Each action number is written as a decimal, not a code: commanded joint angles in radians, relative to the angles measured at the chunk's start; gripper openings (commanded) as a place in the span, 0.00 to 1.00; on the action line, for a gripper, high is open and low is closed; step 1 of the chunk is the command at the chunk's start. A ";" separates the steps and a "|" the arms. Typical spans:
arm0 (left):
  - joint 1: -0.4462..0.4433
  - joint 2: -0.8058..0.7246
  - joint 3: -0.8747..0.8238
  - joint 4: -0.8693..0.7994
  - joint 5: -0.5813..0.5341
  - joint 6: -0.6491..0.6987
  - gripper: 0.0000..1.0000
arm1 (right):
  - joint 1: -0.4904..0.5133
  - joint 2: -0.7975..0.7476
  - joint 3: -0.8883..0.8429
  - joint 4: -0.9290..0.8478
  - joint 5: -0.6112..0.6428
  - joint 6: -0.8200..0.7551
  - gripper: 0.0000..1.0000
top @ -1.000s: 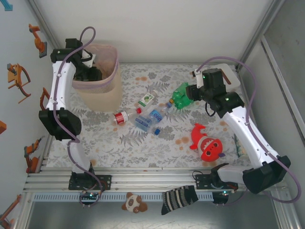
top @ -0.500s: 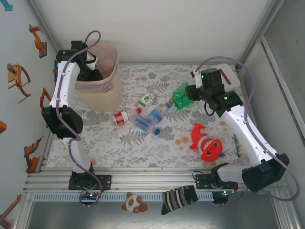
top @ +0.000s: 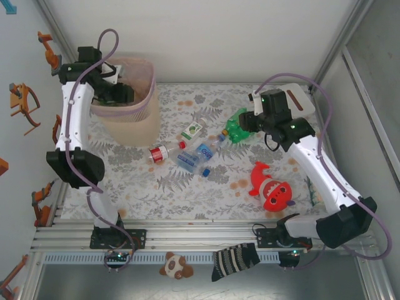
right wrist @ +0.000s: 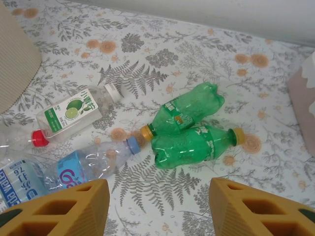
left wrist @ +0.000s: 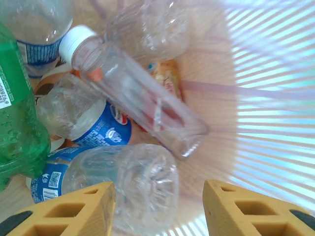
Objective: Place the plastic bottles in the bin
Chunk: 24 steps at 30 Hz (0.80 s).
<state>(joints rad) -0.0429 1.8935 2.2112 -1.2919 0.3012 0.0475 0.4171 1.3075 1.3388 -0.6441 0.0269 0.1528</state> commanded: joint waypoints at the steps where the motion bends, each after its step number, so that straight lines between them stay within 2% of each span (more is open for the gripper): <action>1: 0.011 -0.068 0.010 0.010 0.056 -0.015 0.50 | 0.008 0.026 0.047 -0.020 -0.021 0.077 0.56; 5: 0.015 -0.152 -0.091 0.087 0.055 -0.024 0.51 | 0.008 0.053 0.049 -0.027 -0.027 0.130 0.55; 14: 0.031 -0.425 -0.508 0.436 0.024 -0.063 0.57 | 0.032 0.189 0.123 -0.118 0.041 0.303 0.53; 20: 0.031 -0.563 -0.758 0.660 -0.011 -0.063 0.57 | 0.054 0.237 0.059 0.003 0.009 0.484 0.53; 24: 0.031 -0.609 -0.833 0.741 -0.017 -0.064 0.58 | 0.056 0.303 0.019 0.099 -0.028 0.630 0.54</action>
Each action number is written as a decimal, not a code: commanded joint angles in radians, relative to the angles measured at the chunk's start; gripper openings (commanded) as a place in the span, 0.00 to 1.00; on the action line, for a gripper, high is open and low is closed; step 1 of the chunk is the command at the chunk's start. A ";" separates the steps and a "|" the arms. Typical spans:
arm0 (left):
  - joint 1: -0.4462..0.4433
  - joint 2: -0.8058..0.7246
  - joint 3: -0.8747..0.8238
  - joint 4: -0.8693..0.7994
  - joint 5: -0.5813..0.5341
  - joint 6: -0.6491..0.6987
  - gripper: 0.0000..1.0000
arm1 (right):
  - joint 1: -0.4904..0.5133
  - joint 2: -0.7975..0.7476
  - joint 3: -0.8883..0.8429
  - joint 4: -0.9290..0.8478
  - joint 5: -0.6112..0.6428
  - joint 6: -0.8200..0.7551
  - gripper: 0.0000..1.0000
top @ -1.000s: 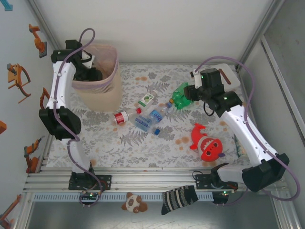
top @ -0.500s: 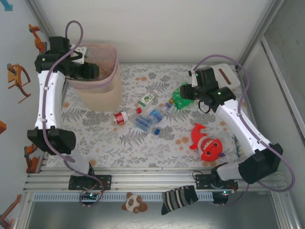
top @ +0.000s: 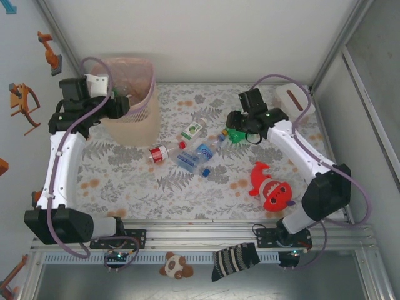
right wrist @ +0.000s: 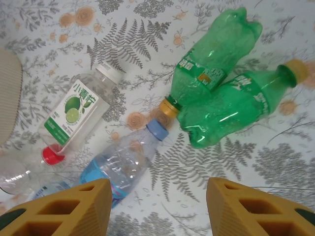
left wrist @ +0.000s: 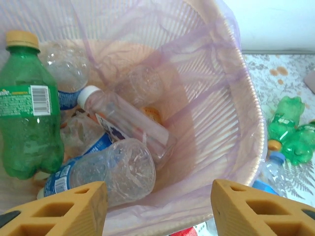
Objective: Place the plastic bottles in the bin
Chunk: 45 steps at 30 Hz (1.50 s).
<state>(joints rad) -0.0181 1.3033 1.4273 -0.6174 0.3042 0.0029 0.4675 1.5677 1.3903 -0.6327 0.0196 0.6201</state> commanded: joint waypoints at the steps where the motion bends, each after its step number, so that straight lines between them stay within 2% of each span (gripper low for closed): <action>1: 0.006 -0.028 -0.062 0.079 -0.019 -0.021 0.58 | 0.008 0.059 -0.038 0.103 -0.019 0.200 0.54; 8: 0.006 -0.087 -0.142 0.152 -0.010 -0.030 0.59 | 0.035 0.175 -0.099 0.242 -0.015 0.457 0.54; 15: 0.006 -0.094 -0.156 0.166 0.005 -0.046 0.59 | 0.040 0.295 -0.091 0.309 -0.041 0.572 0.54; 31: 0.006 -0.095 -0.161 0.166 -0.001 -0.044 0.58 | 0.034 0.421 -0.047 0.355 -0.026 0.618 0.50; 38: 0.006 -0.090 -0.160 0.163 -0.002 -0.042 0.59 | 0.018 0.446 -0.036 0.364 -0.028 0.617 0.45; 45: 0.006 -0.086 -0.160 0.163 0.001 -0.042 0.58 | 0.016 0.465 -0.030 0.367 -0.035 0.613 0.45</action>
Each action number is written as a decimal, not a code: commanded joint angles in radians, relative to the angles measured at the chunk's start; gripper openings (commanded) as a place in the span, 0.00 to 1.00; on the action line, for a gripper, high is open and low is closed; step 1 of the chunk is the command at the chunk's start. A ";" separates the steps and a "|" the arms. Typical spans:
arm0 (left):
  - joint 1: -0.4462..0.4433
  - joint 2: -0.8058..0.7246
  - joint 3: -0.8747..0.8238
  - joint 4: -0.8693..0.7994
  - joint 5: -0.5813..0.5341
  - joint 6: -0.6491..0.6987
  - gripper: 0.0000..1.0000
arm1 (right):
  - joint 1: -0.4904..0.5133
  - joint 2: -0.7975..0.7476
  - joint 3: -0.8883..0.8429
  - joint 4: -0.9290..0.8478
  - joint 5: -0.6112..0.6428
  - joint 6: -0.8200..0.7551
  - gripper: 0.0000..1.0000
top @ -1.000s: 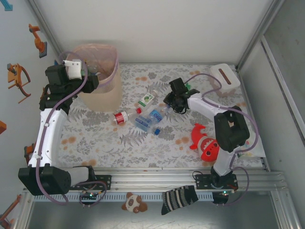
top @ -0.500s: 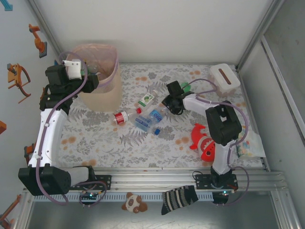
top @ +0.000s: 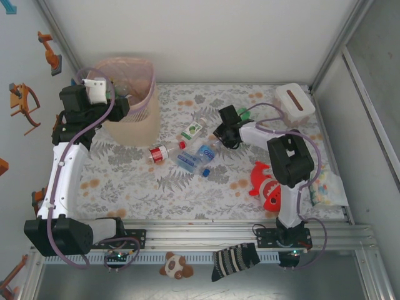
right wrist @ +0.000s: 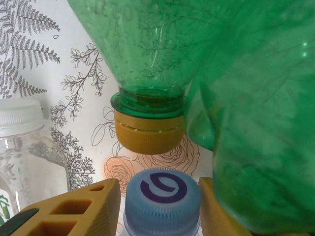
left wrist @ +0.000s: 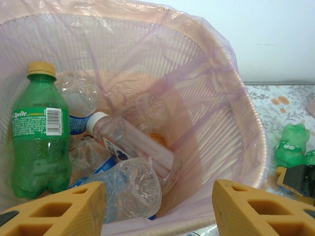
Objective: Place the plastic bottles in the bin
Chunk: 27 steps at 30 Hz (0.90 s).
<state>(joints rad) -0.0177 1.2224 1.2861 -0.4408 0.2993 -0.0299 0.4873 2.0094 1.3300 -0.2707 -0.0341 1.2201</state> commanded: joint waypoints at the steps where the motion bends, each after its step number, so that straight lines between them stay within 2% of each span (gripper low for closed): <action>1: 0.005 -0.006 -0.019 -0.013 0.006 -0.010 0.58 | -0.004 0.024 0.031 0.006 0.017 0.013 0.45; 8: 0.005 -0.004 -0.019 -0.015 0.005 -0.008 0.59 | -0.003 0.005 0.019 0.011 0.019 0.015 0.38; 18: 0.005 -0.015 -0.023 -0.010 0.009 -0.009 0.58 | 0.013 -0.150 -0.017 -0.038 0.076 -0.022 0.35; 23: 0.005 -0.033 -0.035 0.012 0.057 -0.006 0.58 | 0.016 -0.249 -0.003 -0.089 0.154 -0.130 0.34; 27: 0.005 -0.057 -0.056 0.066 0.154 -0.020 0.60 | 0.027 -0.343 0.000 -0.057 0.212 -0.265 0.33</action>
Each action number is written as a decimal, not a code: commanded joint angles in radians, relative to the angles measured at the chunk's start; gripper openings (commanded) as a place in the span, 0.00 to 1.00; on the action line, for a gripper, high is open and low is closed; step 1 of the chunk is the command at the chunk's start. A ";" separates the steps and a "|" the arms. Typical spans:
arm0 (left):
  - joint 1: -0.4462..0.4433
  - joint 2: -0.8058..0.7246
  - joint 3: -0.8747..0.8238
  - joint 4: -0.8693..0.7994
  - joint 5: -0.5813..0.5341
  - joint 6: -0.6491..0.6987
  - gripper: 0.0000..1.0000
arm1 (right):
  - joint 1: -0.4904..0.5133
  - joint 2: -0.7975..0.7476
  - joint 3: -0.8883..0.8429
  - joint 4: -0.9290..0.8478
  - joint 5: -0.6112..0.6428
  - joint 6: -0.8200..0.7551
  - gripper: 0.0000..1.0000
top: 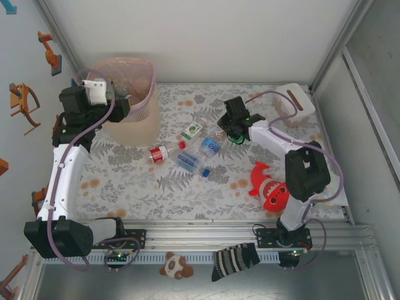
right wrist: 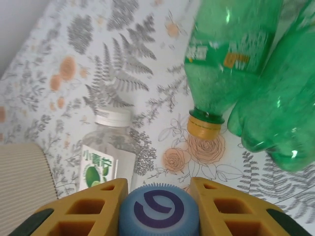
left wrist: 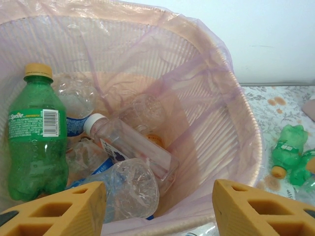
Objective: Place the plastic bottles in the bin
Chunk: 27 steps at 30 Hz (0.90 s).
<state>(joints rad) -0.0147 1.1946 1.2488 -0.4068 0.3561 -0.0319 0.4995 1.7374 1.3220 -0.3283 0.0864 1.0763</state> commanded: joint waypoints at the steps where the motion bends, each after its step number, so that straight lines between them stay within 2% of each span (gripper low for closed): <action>1: 0.001 -0.033 -0.022 0.045 0.128 -0.023 0.60 | 0.019 -0.094 0.005 0.019 0.100 -0.149 0.33; 6: -0.017 -0.041 -0.009 0.099 0.252 -0.067 0.63 | 0.044 -0.194 -0.003 0.121 0.103 -0.278 0.31; 10: -0.065 -0.045 0.004 0.153 0.336 -0.106 0.69 | 0.088 -0.262 0.007 0.198 0.101 -0.378 0.30; 17: -0.236 -0.009 0.046 0.173 0.336 -0.121 0.81 | 0.167 -0.324 0.065 0.269 0.101 -0.458 0.31; 27: -0.460 0.105 0.123 0.180 0.325 -0.124 0.88 | 0.237 -0.367 0.119 0.334 0.078 -0.494 0.31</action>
<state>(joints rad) -0.4393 1.2739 1.3350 -0.2504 0.6559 -0.1463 0.7204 1.4055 1.3994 -0.0593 0.1543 0.6167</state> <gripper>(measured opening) 0.877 0.338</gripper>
